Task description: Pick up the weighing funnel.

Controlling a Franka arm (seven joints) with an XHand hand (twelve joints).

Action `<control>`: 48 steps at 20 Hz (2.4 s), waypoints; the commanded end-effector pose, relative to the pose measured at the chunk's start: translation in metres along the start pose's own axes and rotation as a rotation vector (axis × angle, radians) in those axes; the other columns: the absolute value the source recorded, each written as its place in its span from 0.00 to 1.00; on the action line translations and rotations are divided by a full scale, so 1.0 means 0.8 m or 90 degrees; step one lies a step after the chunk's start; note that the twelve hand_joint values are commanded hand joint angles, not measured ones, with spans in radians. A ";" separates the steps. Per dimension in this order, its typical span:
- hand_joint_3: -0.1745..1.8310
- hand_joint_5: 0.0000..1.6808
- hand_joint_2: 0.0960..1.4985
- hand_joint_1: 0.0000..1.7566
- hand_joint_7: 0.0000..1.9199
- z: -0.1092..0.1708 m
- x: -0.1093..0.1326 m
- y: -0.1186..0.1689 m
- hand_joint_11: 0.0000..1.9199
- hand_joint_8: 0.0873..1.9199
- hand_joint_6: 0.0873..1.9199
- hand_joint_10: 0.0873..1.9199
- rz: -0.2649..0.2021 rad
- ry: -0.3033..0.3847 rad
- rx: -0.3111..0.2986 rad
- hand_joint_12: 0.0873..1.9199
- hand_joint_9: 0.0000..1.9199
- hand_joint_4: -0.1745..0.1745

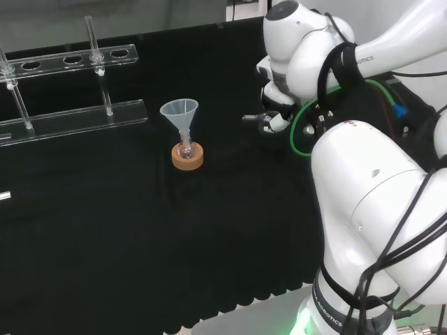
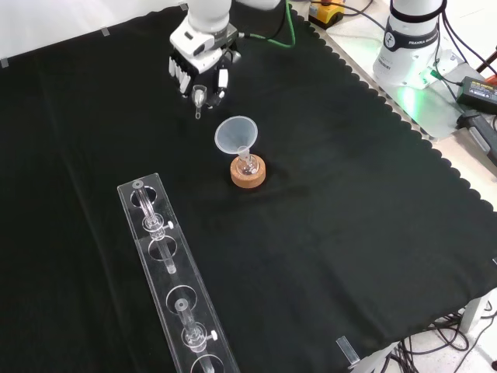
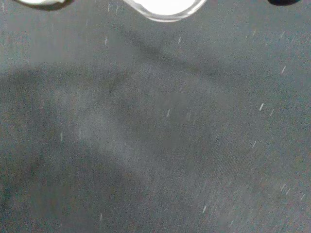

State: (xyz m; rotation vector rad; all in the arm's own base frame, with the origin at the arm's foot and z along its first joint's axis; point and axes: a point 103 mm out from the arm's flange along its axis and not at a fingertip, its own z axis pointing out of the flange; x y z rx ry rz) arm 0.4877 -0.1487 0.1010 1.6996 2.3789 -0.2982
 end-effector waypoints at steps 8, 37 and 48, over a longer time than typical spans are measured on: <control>0.46 0.76 0.37 0.68 0.83 -0.135 -0.020 -0.012 0.76 0.23 0.33 0.03 0.074 0.034 -0.087 0.39 0.85 0.00; 0.50 0.80 0.32 0.69 0.86 -0.334 0.092 -0.004 0.80 0.20 0.29 0.00 0.101 0.264 -0.115 0.35 0.88 0.00; 0.50 0.80 0.32 0.69 0.87 -0.330 0.059 -0.039 0.81 0.19 0.29 0.00 0.176 0.252 -0.109 0.35 0.89 0.00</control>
